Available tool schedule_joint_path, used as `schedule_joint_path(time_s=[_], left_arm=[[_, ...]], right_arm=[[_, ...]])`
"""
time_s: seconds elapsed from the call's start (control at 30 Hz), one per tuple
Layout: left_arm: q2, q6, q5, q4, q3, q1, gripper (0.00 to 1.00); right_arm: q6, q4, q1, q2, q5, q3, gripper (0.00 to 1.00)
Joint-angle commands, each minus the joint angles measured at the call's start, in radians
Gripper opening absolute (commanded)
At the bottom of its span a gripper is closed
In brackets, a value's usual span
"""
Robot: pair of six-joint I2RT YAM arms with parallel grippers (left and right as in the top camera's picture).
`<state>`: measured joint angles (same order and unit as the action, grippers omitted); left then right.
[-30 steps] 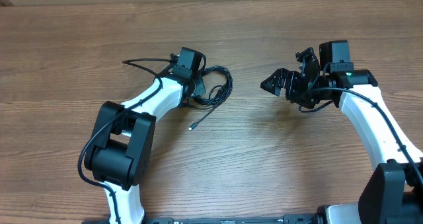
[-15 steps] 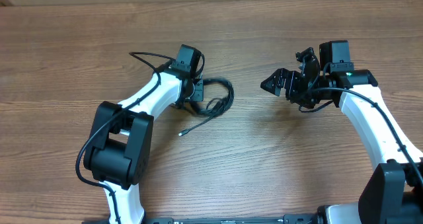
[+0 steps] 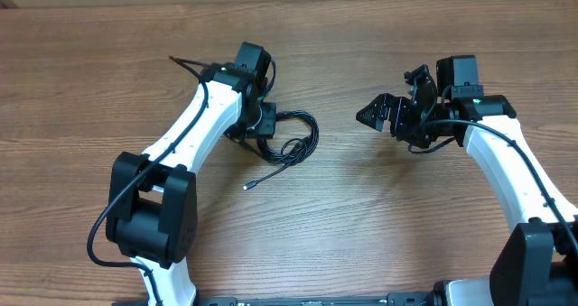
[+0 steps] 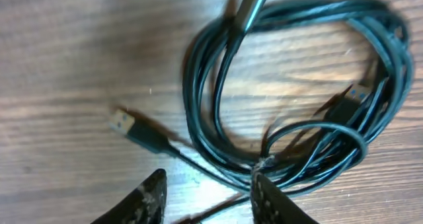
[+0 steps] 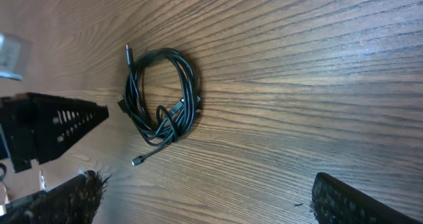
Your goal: Untangle cables
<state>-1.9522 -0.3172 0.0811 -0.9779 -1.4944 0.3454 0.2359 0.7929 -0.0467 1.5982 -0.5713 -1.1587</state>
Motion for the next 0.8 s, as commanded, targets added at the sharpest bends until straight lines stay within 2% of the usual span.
schedule_joint_path(time_s=[0.0, 0.2, 0.27, 0.37, 0.6, 0.7, 0.77], left_arm=[[0.01, -0.086, 0.023, 0.0, 0.046, 0.008, 0.4], [0.01, -0.214, 0.024, 0.023, 0.104, 0.016, 0.29], [0.01, -0.243, 0.025, 0.042, 0.125, 0.023, 0.3], [0.01, -0.303, 0.024, 0.072, 0.146, 0.043, 0.38], [0.01, -0.45, 0.025, 0.11, 0.147, 0.102, 0.33], [0.01, -0.458, 0.022, 0.122, 0.147, 0.135, 0.33], [0.01, -0.459, 0.02, 0.135, 0.148, 0.154, 0.27]], right_arm=[[0.0, -0.006, -0.005, 0.001, 0.003, -0.021, 1.0], [0.0, -0.006, -0.005, 0.001, 0.003, -0.021, 1.0], [0.0, -0.006, -0.005, 0.001, 0.003, -0.021, 1.0], [0.0, -0.006, -0.005, 0.001, 0.003, -0.021, 1.0], [0.0, -0.006, -0.005, 0.001, 0.003, -0.021, 1.0], [0.0, -0.006, -0.005, 0.001, 0.003, -0.021, 1.0], [0.0, -0.006, -0.005, 0.001, 0.003, -0.021, 1.0]])
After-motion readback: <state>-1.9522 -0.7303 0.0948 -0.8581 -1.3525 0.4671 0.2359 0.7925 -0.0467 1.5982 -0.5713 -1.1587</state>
